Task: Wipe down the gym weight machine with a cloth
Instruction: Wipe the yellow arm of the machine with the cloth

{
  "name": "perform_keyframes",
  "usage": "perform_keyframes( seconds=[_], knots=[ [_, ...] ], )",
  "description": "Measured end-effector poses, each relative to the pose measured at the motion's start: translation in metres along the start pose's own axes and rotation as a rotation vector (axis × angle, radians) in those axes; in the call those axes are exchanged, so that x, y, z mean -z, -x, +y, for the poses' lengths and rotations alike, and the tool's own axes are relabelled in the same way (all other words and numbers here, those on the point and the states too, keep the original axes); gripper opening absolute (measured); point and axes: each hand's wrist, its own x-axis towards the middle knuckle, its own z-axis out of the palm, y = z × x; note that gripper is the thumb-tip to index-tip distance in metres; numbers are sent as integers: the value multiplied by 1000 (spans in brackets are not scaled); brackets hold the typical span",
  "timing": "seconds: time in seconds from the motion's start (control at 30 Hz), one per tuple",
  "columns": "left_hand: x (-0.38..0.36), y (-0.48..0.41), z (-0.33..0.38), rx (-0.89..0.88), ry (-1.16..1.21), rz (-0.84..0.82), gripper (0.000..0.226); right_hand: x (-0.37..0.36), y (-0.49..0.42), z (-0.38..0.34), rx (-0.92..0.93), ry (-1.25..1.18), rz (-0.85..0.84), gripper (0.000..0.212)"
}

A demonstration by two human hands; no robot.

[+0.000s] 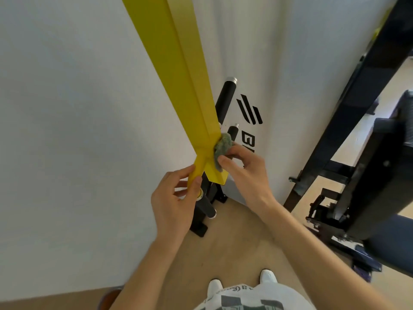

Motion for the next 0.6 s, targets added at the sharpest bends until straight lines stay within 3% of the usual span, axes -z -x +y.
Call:
perform_keyframes(
  seconds=[0.17, 0.27, 0.37, 0.43, 0.6],
  knots=[
    [-3, 4, -2, -8, 0, 39, 22, -5, 4, 6, 153, -64, 55, 12],
    [-4, 5, -3, -16, -15, 51, 22, -12, 3, 10, 174, -31, 109, 25],
    [-5, 6, -4, -23, -15, 56, 23, -17, 1, 21, 271, 90, 93, 48],
    [-5, 5, -6, -30, -23, 63, 24, -16, -2, 38, 337, 211, 59, 44],
    [-4, -1, -13, -26, -49, 93, 22, -17, -3, 88, 179, 283, 36, 35]
  ],
)
